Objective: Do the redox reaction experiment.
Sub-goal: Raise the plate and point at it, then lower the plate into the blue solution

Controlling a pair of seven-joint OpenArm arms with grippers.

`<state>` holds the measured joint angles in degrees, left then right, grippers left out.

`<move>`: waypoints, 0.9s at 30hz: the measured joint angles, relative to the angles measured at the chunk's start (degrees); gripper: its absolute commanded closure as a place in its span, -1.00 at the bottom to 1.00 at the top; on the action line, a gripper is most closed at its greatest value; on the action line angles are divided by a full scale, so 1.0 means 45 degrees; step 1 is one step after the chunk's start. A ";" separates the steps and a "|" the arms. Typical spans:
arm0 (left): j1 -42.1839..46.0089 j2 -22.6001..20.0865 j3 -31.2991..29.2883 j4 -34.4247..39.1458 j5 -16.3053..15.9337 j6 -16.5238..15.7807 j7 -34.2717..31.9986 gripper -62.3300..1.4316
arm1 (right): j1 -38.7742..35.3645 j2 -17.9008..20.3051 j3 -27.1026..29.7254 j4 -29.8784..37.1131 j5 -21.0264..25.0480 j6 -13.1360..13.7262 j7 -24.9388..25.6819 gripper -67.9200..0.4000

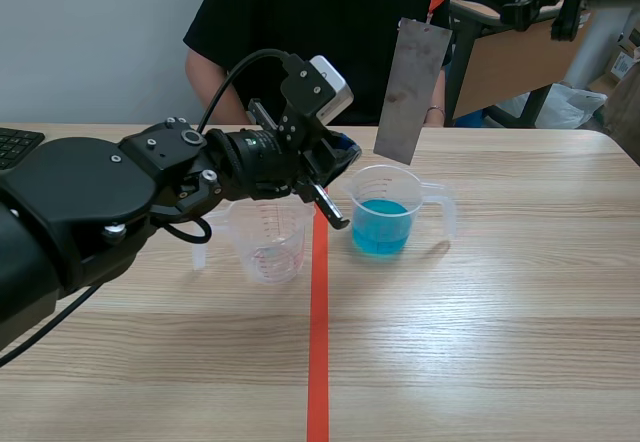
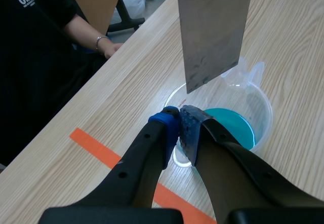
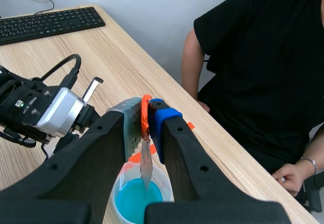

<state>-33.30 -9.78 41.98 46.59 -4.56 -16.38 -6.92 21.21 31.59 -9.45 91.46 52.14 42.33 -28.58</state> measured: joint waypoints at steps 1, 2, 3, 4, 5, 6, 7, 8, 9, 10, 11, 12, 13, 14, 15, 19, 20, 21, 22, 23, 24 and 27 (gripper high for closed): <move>0.0034 -0.0185 0.0000 0.0165 -0.0034 0.0000 0.0005 0.83 | 0.0000 0.0000 0.0000 0.0000 0.0000 0.0000 0.0000 0.94; 0.0083 -0.0423 0.0000 0.0379 -0.0189 0.0005 0.0000 0.83 | 0.0000 0.0000 0.0000 0.0000 0.0000 0.0000 0.0000 0.94; 0.0146 -0.0714 0.0005 0.0612 -0.0413 0.0005 0.0000 0.83 | 0.0000 0.0000 0.0000 0.0000 0.0000 0.0005 0.0000 0.94; 0.0228 -0.1049 0.0000 0.0884 -0.0583 0.0015 0.0000 0.83 | 0.0000 0.0000 0.0000 0.0000 0.0000 0.0000 0.0000 0.94; 0.0350 -0.1418 0.0000 0.1180 -0.0699 0.0029 -0.0005 0.83 | 0.0000 0.0000 0.0000 0.0000 0.0000 0.0000 0.0000 0.94; 0.0505 -0.1807 0.0000 0.1496 -0.0845 0.0058 -0.0010 0.83 | 0.0000 0.0000 0.0000 0.0000 0.0000 0.0000 0.0000 0.94; 0.0733 -0.2273 0.0000 0.1860 -0.1073 0.0063 0.0015 0.83 | 0.0000 0.0000 0.0000 0.0000 0.0000 0.0000 0.0000 0.94; 0.0962 -0.2681 0.0000 0.2200 -0.1190 0.0063 0.0015 0.83 | 0.0000 0.0000 0.0000 0.0000 0.0000 0.0000 0.0000 0.94; 0.1243 -0.3162 0.0000 0.2599 -0.1447 0.0068 0.0063 0.83 | 0.0000 0.0000 0.0000 0.0000 0.0000 0.0000 0.0000 0.94; 0.1564 -0.3672 0.0000 0.3021 -0.1851 0.0087 0.0092 0.83 | 0.0000 0.0000 0.0000 0.0000 0.0000 0.0005 0.0000 0.94; 0.1885 -0.4197 -0.0005 0.3449 -0.2181 0.0165 0.0087 0.83 | -0.0005 0.0000 0.0000 0.0000 0.0000 0.0000 -0.0005 0.94; 0.2215 -0.4741 -0.0029 0.3891 -0.2545 0.0170 0.0102 0.83 | -0.0005 0.0000 0.0000 0.0000 0.0000 0.0005 0.0000 0.94; 0.2613 -0.5353 -0.0117 0.4396 -0.2900 0.0165 0.0107 0.83 | -0.0005 0.0000 0.0000 0.0000 -0.0005 0.0000 -0.0005 0.94; 0.2977 -0.5858 -0.0257 0.4828 -0.3104 0.0165 0.0087 0.83 | -0.0005 0.0000 0.0000 0.0000 0.0000 0.0000 0.0000 0.94; 0.3371 -0.6363 -0.0476 0.5265 -0.3376 0.0160 0.0146 0.83 | -0.0005 0.0000 0.0000 0.0000 -0.0005 0.0005 0.0000 0.94; 0.5202 -0.8301 -0.1642 0.6732 -0.4226 0.0631 0.0136 0.83 | -0.0058 0.0000 0.0000 0.0000 -0.0049 0.0000 0.0000 0.94; 0.5741 -0.8743 -0.1972 0.6980 -0.4464 0.0772 0.0141 0.83 | -0.0078 0.0000 0.0000 0.0000 -0.0053 0.0005 0.0000 0.94; 0.6339 -0.9160 -0.2322 0.7169 -0.4609 0.0952 0.0136 0.83 | -0.0107 0.0000 0.0000 0.0000 -0.0058 0.0000 0.0000 0.94; 0.6965 -0.9525 -0.2701 0.7310 -0.4702 0.1107 0.0141 0.83 | -0.0121 0.0000 0.0000 0.0000 -0.0058 0.0005 0.0000 0.94; 0.7635 -0.9821 -0.3113 0.7422 -0.4833 0.1277 0.0146 0.83 | -0.0136 0.0000 0.0000 0.0000 -0.0053 0.0000 0.0010 0.94; 0.8320 -1.0069 -0.3555 0.7495 -0.4993 0.1379 0.0146 0.83 | -0.0146 0.0000 0.0000 0.0000 -0.0058 0.0005 0.0010 0.94; 1.0482 -1.0414 -0.5134 0.7597 -0.5105 0.1783 0.0146 0.83 | -0.0180 0.0000 0.0000 -0.0015 -0.0068 0.0005 0.0068 0.94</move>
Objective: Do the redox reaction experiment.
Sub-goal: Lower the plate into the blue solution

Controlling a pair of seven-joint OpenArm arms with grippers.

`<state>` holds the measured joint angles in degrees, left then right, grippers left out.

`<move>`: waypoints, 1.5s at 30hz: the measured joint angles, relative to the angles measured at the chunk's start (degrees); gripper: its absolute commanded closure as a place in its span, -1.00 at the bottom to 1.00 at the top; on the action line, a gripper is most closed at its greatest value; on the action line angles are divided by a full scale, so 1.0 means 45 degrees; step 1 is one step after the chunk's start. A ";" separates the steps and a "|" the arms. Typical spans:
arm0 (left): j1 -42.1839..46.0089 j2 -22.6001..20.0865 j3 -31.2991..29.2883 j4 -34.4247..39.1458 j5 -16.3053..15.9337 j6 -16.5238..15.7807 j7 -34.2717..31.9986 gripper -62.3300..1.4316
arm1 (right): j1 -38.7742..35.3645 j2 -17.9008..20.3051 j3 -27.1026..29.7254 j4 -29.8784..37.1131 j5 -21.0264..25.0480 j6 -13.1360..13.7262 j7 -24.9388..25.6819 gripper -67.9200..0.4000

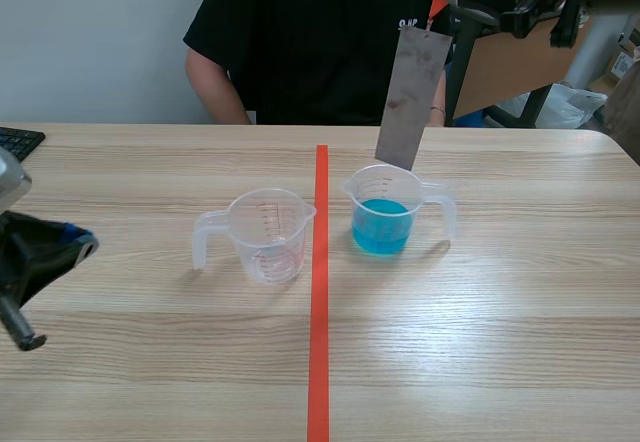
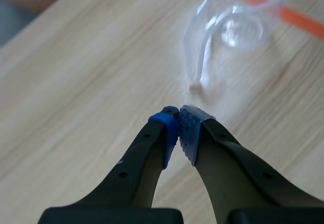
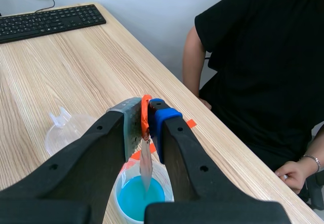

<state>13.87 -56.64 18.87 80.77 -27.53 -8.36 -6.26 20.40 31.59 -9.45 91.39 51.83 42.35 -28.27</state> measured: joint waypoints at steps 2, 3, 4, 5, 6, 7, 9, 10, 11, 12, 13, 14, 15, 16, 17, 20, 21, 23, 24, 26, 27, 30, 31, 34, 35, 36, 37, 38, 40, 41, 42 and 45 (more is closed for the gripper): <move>0.1515 -0.0005 -0.1156 0.0005 0.0000 0.0515 -0.0010 0.83 | -0.0015 -0.0005 0.0000 -0.0112 -0.0219 0.0010 0.0296 0.94; 0.2278 -0.0005 -0.1729 0.0000 0.0000 0.0544 -0.0044 0.83 | -0.0015 -0.0005 0.0000 -0.0204 -0.0238 0.0010 0.0321 0.94; 0.3089 0.0000 -0.2273 0.0000 0.0000 0.0641 -0.0287 0.83 | -0.0024 -0.0005 0.0000 -0.0321 -0.0291 0.0015 0.0413 0.94; 0.3866 0.0034 -0.2749 0.0005 0.0000 0.0772 -0.0534 0.83 | -0.0029 -0.0015 0.0000 -0.0457 -0.0301 0.0015 0.0559 0.94; 0.4624 0.0063 -0.3206 0.0005 0.0000 0.0811 -0.0758 0.83 | -0.0029 -0.0034 0.0000 -0.0583 -0.0301 0.0005 0.0622 0.94; 0.5343 0.0112 -0.3638 0.0005 0.0005 0.0792 -0.0913 0.83 | -0.0024 -0.0039 0.0000 -0.0699 -0.0306 -0.0005 0.0670 0.94; 0.6611 0.0413 -0.4464 0.0005 0.0000 0.0767 -0.0957 0.83 | -0.0029 -0.0039 0.0000 -0.0903 -0.0316 0.0000 0.0845 0.94; 0.7150 0.0612 -0.4823 0.0005 0.0005 0.0792 -0.0957 0.83 | -0.0029 -0.0039 0.0000 -0.0991 -0.0316 -0.0010 0.0918 0.94; 0.7626 0.0821 -0.5124 0.0000 0.0000 0.0801 -0.0957 0.83 | -0.0029 -0.0039 0.0000 -0.1064 -0.0325 -0.0005 0.1064 0.94; 0.8053 0.1025 -0.5362 0.0000 0.0000 0.0801 -0.0957 0.83 | -0.0029 -0.0039 -0.0010 -0.1122 -0.0345 -0.0005 0.1219 0.94; 0.8427 0.1219 -0.5561 0.0000 0.0000 0.0801 -0.0957 0.83 | -0.0029 -0.0039 -0.0039 -0.1171 -0.0442 -0.0010 0.1326 0.94; 0.8772 0.1413 -0.5736 0.0000 0.0000 0.0806 -0.0957 0.83 | -0.0024 -0.0039 -0.0102 -0.1209 -0.0583 -0.0010 0.1438 0.94; 0.9107 0.1613 -0.5901 0.0000 0.0000 0.0801 -0.0957 0.83 | -0.0024 -0.0039 -0.0194 -0.1258 -0.0670 -0.0010 0.1559 0.94; 0.9408 0.1817 -0.6047 0.0000 0.0000 0.0806 -0.0957 0.83 | -0.0024 -0.0039 -0.0316 -0.1321 -0.0767 -0.0010 0.1671 0.94; 0.9666 0.2025 -0.6164 0.0000 0.0000 0.0806 -0.0957 0.83 | -0.0024 -0.0039 -0.0447 -0.1379 -0.0826 -0.0010 0.1744 0.94; 1.0258 0.2579 -0.6324 0.0000 0.0000 0.0806 -0.0957 0.83 | -0.0029 -0.0039 -0.0797 -0.1540 -0.1088 -0.0005 0.2059 0.94; 1.0409 0.2744 -0.6334 0.0000 0.0000 0.0797 -0.0937 0.83 | -0.0029 -0.0044 -0.0869 -0.1593 -0.1200 -0.0005 0.2186 0.94; 1.0652 0.3075 -0.6334 0.0000 0.0000 0.0792 -0.0855 0.83 | -0.0029 -0.0160 -0.0933 -0.1710 -0.1409 -0.0005 0.2331 0.94; 1.0763 0.3269 -0.6334 0.0000 0.0000 0.0792 -0.0850 0.83 | -0.0029 -0.0253 -0.0942 -0.1768 -0.1598 -0.0005 0.2351 0.94; 1.0899 0.3667 -0.6334 0.0000 0.0000 0.0797 -0.0816 0.83 | -0.0024 -0.0418 -0.1054 -0.1948 -0.2016 -0.0010 0.2565 0.94; 1.0933 0.3871 -0.6334 0.0000 0.0005 0.0758 -0.0787 0.83 | -0.0024 -0.0505 -0.1141 -0.2055 -0.2147 -0.0010 0.2579 0.94; 1.0958 0.4439 -0.6334 0.0000 0.0005 0.0724 -0.0748 0.83 | -0.0029 -0.0816 -0.1365 -0.2560 -0.2710 -0.0010 0.2929 0.94; 1.0953 0.4590 -0.6334 0.0000 0.0005 0.0724 -0.0714 0.83 | -0.0029 -0.0894 -0.1423 -0.2754 -0.2880 -0.0005 0.3094 0.94; 1.0953 0.4949 -0.6334 0.0000 0.0005 0.0729 -0.0505 0.83 | -0.0029 -0.1083 -0.1632 -0.3298 -0.3725 -0.0010 0.3638 0.94; 1.0953 0.5066 -0.6334 0.0000 0.0005 0.0724 -0.0471 0.83 | -0.0029 -0.1156 -0.1715 -0.3473 -0.3949 -0.0010 0.3725 0.94; 1.0948 0.5183 -0.6334 0.0000 0.0005 0.0724 -0.0481 0.83 | -0.0029 -0.1243 -0.1797 -0.3643 -0.4269 -0.0015 0.3968 0.94; 1.0933 0.5304 -0.6334 0.0000 0.0005 0.0719 -0.0476 0.83 | -0.0029 -0.1341 -0.1880 -0.3818 -0.4478 -0.0010 0.4138 0.94; 1.0919 0.5425 -0.6334 0.0000 0.0005 0.0724 -0.0476 0.83 | -0.0029 -0.1447 -0.1943 -0.3978 -0.4726 -0.0015 0.4294 0.94; 1.0914 0.5620 -0.6334 0.0000 0.0005 0.0724 -0.0476 0.83 | -0.0029 -0.1666 -0.2064 -0.4294 -0.5314 -0.0010 0.4629 0.94; 1.0914 0.5712 -0.6334 0.0000 0.0005 0.0724 -0.0476 0.83 | -0.0029 -0.1744 -0.2113 -0.4454 -0.5518 -0.0010 0.4809 0.94; 1.0914 0.5780 -0.6334 0.0000 0.0005 0.0724 -0.0481 0.83 | -0.0029 -0.1851 -0.2127 -0.4634 -0.5843 -0.0005 0.4964 0.94; 1.0914 0.5848 -0.6334 0.0000 0.0005 0.0724 -0.0486 0.83 | -0.0024 -0.2074 -0.2176 -0.5061 -0.6450 -0.0015 0.5571 0.94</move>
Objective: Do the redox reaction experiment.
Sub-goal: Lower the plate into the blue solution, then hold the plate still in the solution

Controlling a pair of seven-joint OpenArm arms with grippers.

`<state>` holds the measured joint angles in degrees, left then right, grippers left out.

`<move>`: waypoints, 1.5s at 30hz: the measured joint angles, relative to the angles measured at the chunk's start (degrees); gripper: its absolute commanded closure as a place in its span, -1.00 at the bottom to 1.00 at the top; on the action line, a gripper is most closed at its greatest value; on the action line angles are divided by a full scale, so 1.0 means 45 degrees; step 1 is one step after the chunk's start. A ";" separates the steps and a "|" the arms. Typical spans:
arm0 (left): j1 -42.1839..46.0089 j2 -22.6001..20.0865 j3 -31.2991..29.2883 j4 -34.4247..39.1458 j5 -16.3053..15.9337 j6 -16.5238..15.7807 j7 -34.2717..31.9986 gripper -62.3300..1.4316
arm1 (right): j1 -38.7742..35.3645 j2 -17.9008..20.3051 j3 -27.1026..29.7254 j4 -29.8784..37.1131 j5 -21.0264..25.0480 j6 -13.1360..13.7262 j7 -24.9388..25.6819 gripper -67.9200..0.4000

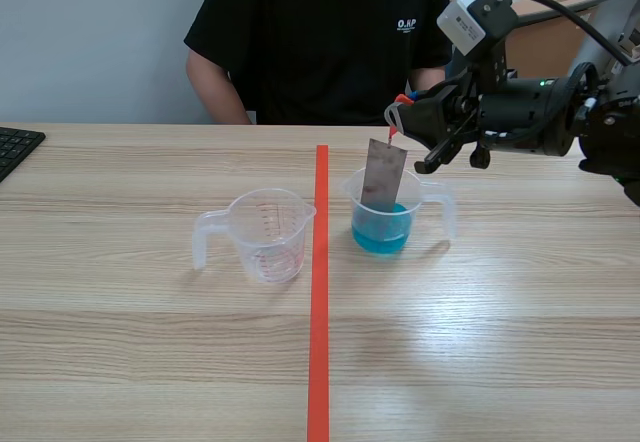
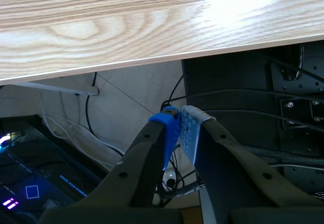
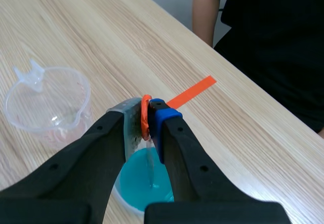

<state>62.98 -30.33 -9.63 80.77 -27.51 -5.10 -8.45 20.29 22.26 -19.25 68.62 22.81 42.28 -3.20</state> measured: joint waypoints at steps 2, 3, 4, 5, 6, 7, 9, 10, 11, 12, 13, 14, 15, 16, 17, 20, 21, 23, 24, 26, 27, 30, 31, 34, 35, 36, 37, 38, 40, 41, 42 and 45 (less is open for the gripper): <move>0.0000 0.0000 0.0000 0.0000 0.0000 0.0000 0.0005 0.83 | 0.0034 -0.0126 -0.0005 -0.0117 -0.0393 0.0000 0.0306 0.94; 0.0000 0.0000 0.0000 0.0000 0.0000 0.0000 0.0010 0.83 | 0.0034 -0.0189 -0.0005 -0.0155 -0.0466 0.0000 0.0379 0.94; 0.0000 0.0000 0.0000 0.0000 0.0000 0.0000 0.0005 0.83 | 0.0039 -0.0228 -0.0005 -0.0180 -0.0471 0.0000 0.0393 0.94; 0.0000 0.0000 0.0000 0.0000 0.0000 0.0000 0.0005 0.83 | 0.0039 -0.0233 -0.0005 -0.0180 -0.0563 0.0000 0.0418 0.94; 0.0000 0.0000 0.0000 0.0000 0.0000 0.0000 0.0005 0.83 | 0.0044 -0.0253 -0.0005 -0.0180 -0.0646 0.0000 0.0418 0.94; 0.0000 0.0000 0.0000 0.0000 0.0000 0.0000 0.0005 0.83 | 0.0068 -0.0257 -0.0005 -0.0180 -0.0646 -0.0010 0.0418 0.94; 0.0000 0.0000 0.0000 0.0000 0.0000 0.0000 0.0005 0.83 | 0.0102 -0.0257 -0.0005 -0.0180 -0.0651 -0.0005 0.0374 0.94; 0.0000 0.0000 0.0000 0.0000 0.0000 0.0000 0.0005 0.83 | 0.0107 -0.0257 -0.0005 -0.0180 -0.0656 -0.0005 0.0374 0.94; 0.0000 -0.0005 0.0000 0.0000 0.0000 0.0000 0.0005 0.83 | 0.0107 -0.0257 -0.0005 -0.0180 -0.0656 -0.0005 0.0374 0.94; 0.0000 -0.0005 0.0000 0.0000 0.0000 0.0000 0.0005 0.83 | 0.0107 -0.0257 -0.0005 -0.0180 -0.0656 -0.0005 0.0374 0.94; 0.0000 -0.0005 0.0000 0.0000 0.0000 0.0000 0.0005 0.83 | 0.0107 -0.0257 -0.0005 -0.0180 -0.0656 -0.0005 0.0374 0.94; 0.0000 -0.0005 0.0000 0.0000 0.0000 0.0000 0.0005 0.83 | 0.0107 -0.0257 -0.0005 -0.0180 -0.0656 -0.0005 0.0374 0.94; 0.0000 -0.0005 0.0000 0.0000 0.0000 0.0000 0.0005 0.83 | 0.0107 -0.0257 -0.0005 -0.0180 -0.0656 -0.0005 0.0374 0.94; -0.0005 -0.0005 0.0000 0.0000 0.0000 0.0000 0.0005 0.83 | 0.0107 -0.0257 -0.0005 -0.0180 -0.0656 -0.0005 0.0374 0.94; -0.0005 -0.0005 0.0000 0.0000 0.0000 0.0000 0.0005 0.83 | 0.0107 -0.0257 -0.0005 -0.0180 -0.0656 -0.0005 0.0374 0.94; -0.0005 -0.0005 0.0000 0.0000 0.0000 0.0000 0.0005 0.83 | 0.0107 -0.0257 -0.0005 -0.0180 -0.0656 -0.0005 0.0374 0.94; -0.0005 -0.0005 0.0000 0.0000 0.0000 0.0000 0.0005 0.83 | 0.0107 -0.0257 -0.0005 -0.0180 -0.0656 -0.0005 0.0374 0.94; -0.0005 -0.0005 0.0000 0.0000 0.0000 0.0000 0.0005 0.83 | 0.0107 -0.0257 -0.0005 -0.0180 -0.0656 -0.0005 0.0374 0.94; -0.0005 -0.0005 0.0000 0.0000 0.0000 0.0000 0.0005 0.83 | 0.0107 -0.0257 -0.0005 -0.0180 -0.0656 -0.0005 0.0374 0.94; -0.0005 -0.0005 0.0000 0.0000 0.0000 0.0000 0.0005 0.83 | 0.0107 -0.0257 -0.0005 -0.0180 -0.0656 -0.0005 0.0374 0.94; -0.0005 -0.0005 0.0000 0.0000 0.0000 0.0000 0.0005 0.83 | 0.0107 -0.0257 -0.0005 -0.0180 -0.0656 -0.0005 0.0374 0.94; -0.0005 -0.0005 0.0000 0.0000 0.0000 0.0000 0.0005 0.83 | 0.0107 -0.0257 -0.0005 -0.0180 -0.0656 -0.0005 0.0374 0.94; -0.0005 -0.0005 0.0000 0.0000 0.0000 0.0000 0.0005 0.83 | 0.0107 -0.0257 -0.0005 -0.0180 -0.0656 -0.0005 0.0374 0.94; -0.0005 -0.0005 0.0000 0.0000 0.0000 0.0000 0.0005 0.83 | 0.0107 -0.0257 -0.0005 -0.0180 -0.0656 -0.0005 0.0374 0.94; -0.0005 -0.0005 0.0000 0.0000 0.0000 0.0000 0.0005 0.83 | 0.0107 -0.0257 -0.0005 -0.0180 -0.0656 -0.0005 0.0374 0.94; -0.0005 -0.0005 0.0000 0.0000 0.0000 0.0000 0.0005 0.83 | 0.0107 -0.0257 -0.0005 -0.0180 -0.0656 -0.0005 0.0374 0.94; -0.0005 -0.0005 0.0000 0.0000 0.0000 0.0000 0.0005 0.83 | 0.0107 -0.0257 -0.0005 -0.0180 -0.0656 -0.0005 0.0374 0.94; -0.0005 -0.0005 0.0000 0.0000 0.0000 0.0000 0.0005 0.83 | 0.0107 -0.0257 -0.0005 -0.0180 -0.0656 -0.0005 0.0374 0.94; -0.0005 -0.0005 0.0000 0.0000 0.0000 0.0000 0.0005 0.83 | 0.0107 -0.0257 -0.0005 -0.0180 -0.0656 -0.0005 0.0374 0.94; -0.0005 -0.0005 0.0000 0.0000 0.0000 0.0000 0.0005 0.83 | 0.0107 -0.0257 -0.0005 -0.0180 -0.0656 -0.0005 0.0374 0.94; -0.0005 -0.0005 0.0000 0.0000 0.0000 0.0000 0.0005 0.83 | 0.0107 -0.0257 -0.0005 -0.0180 -0.0656 -0.0005 0.0374 0.94; -0.0005 -0.0005 0.0000 0.0000 0.0000 0.0000 0.0005 0.83 | 0.0107 -0.0257 -0.0005 -0.0180 -0.0656 -0.0005 0.0374 0.94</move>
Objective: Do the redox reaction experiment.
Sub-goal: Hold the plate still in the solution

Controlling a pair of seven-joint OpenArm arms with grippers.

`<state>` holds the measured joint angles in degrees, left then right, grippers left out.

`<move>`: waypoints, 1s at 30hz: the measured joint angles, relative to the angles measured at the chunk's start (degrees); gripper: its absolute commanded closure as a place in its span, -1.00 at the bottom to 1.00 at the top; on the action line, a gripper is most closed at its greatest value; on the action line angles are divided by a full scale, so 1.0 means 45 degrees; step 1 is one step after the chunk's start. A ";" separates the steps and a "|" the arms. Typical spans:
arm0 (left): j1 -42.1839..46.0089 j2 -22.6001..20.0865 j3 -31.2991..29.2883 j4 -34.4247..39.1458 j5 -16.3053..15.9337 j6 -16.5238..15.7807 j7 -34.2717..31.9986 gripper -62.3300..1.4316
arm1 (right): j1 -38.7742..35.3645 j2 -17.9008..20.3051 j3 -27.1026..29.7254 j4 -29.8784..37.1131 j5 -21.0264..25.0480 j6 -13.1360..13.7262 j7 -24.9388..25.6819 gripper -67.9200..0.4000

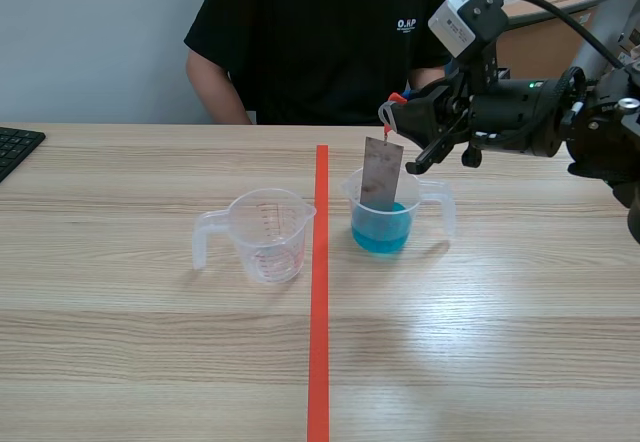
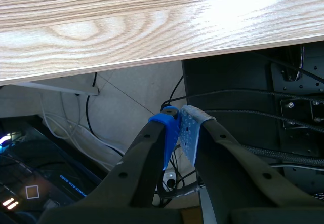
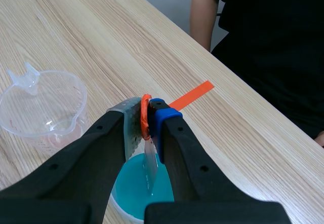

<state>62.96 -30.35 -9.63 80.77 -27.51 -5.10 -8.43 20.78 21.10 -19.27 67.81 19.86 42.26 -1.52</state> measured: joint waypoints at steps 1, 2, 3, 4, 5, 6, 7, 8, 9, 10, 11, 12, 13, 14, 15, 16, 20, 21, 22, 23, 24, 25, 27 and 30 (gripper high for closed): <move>0.0000 0.0000 0.0000 0.0000 0.0000 0.0000 0.0000 0.83 | 0.0000 0.0000 0.0000 0.0000 0.0000 0.0000 0.0000 0.94; 0.0000 0.0000 0.0000 0.0000 0.0000 0.0000 0.0000 0.83 | 0.0000 0.0000 0.0000 0.0000 0.0000 0.0000 0.0000 0.94; 0.0000 0.0000 0.0000 0.0000 0.0000 0.0000 0.0000 0.83 | 0.0000 0.0005 0.0000 0.0005 0.0000 0.0000 -0.0005 0.94; 0.0000 0.0000 0.0000 0.0000 0.0000 0.0000 0.0000 0.83 | 0.0000 0.0005 0.0000 0.0024 0.0000 0.0000 -0.0024 0.94; 0.0000 0.0000 0.0000 0.0000 0.0000 0.0000 0.0000 0.83 | 0.0000 0.0019 0.0000 0.0083 0.0000 0.0000 -0.0063 0.94; 0.0000 0.0000 0.0000 0.0000 0.0000 0.0000 0.0000 0.83 | -0.0005 0.0068 -0.0005 0.0160 -0.0015 0.0000 -0.0117 0.94; 0.0000 0.0000 0.0000 0.0000 0.0000 0.0000 0.0000 0.83 | -0.0010 0.0126 -0.0005 0.0257 -0.0044 0.0010 -0.0199 0.94; 0.0000 0.0000 0.0000 0.0000 0.0000 0.0000 0.0000 0.83 | -0.0029 0.0185 -0.0010 0.0379 -0.0049 0.0005 -0.0296 0.94; 0.0000 0.0000 0.0000 0.0000 0.0000 0.0000 0.0000 0.83 | -0.0049 0.0267 -0.0010 0.0500 -0.0083 0.0010 -0.0325 0.94; 0.0000 0.0000 0.0000 0.0000 0.0000 0.0000 0.0000 0.83 | -0.0087 0.0359 -0.0015 0.0622 -0.0073 0.0010 -0.0340 0.94; 0.0000 0.0000 0.0000 0.0000 0.0000 0.0000 0.0000 0.83 | -0.0112 0.0447 -0.0015 0.0748 -0.0024 0.0005 -0.0364 0.94; 0.0000 0.0000 0.0000 0.0000 0.0000 0.0000 0.0000 0.83 | -0.0117 0.0549 -0.0024 0.0855 0.0146 0.0029 -0.0486 0.94; 0.0000 0.0000 0.0000 0.0000 0.0000 0.0000 0.0000 0.83 | -0.0117 0.0651 -0.0024 0.0986 0.0340 0.0019 -0.0593 0.94; 0.0000 0.0000 0.0000 0.0000 0.0000 0.0000 0.0000 0.83 | -0.0112 0.0758 -0.0024 0.1117 0.0593 0.0019 -0.0680 0.94; 0.0000 0.0000 0.0000 0.0000 0.0000 0.0000 0.0000 0.83 | -0.0112 0.0855 -0.0024 0.1273 0.0767 0.0010 -0.0680 0.94; 0.0000 0.0000 0.0000 0.0000 0.0000 0.0000 -0.0005 0.83 | -0.0112 0.0967 -0.0024 0.1457 0.0976 0.0019 -0.0782 0.94; 0.0000 0.0000 0.0000 0.0000 0.0000 0.0000 0.0000 0.83 | -0.0112 0.1399 -0.0024 0.2259 0.1851 0.0019 -0.1331 0.94; 0.0000 0.0000 0.0000 0.0000 0.0000 0.0000 0.0000 0.83 | -0.0112 0.1501 -0.0024 0.2472 0.2035 0.0010 -0.1423 0.94; -0.0010 0.0000 0.0000 0.0000 0.0000 0.0000 0.0000 0.83 | -0.0112 0.1608 -0.0019 0.2691 0.2331 0.0019 -0.1603 0.94; -0.0015 0.0000 0.0000 0.0000 0.0000 0.0000 0.0005 0.83 | -0.0112 0.1690 -0.0015 0.2905 0.2531 0.0010 -0.1753 0.94; -0.0019 0.0000 0.0000 0.0000 0.0000 0.0000 -0.0005 0.83 | -0.0112 0.1783 -0.0010 0.3113 0.2725 0.0019 -0.1885 0.94; -0.0019 0.0000 0.0000 0.0000 0.0000 0.0000 0.0005 0.83 | -0.0112 0.1855 0.0000 0.3308 0.2992 0.0019 -0.2040 0.94; -0.0019 0.0000 0.0000 0.0000 0.0000 0.0000 0.0000 0.83 | -0.0107 0.2021 0.0029 0.3677 0.3424 0.0019 -0.2414 0.94; -0.0019 0.0000 0.0000 0.0000 0.0000 0.0000 0.0000 0.83 | -0.0112 0.2239 0.0102 0.4177 0.3895 0.0010 -0.2914 0.94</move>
<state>62.87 -30.35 -9.63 80.77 -27.51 -5.10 -8.43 20.27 31.18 -18.81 86.61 37.39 42.30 -14.63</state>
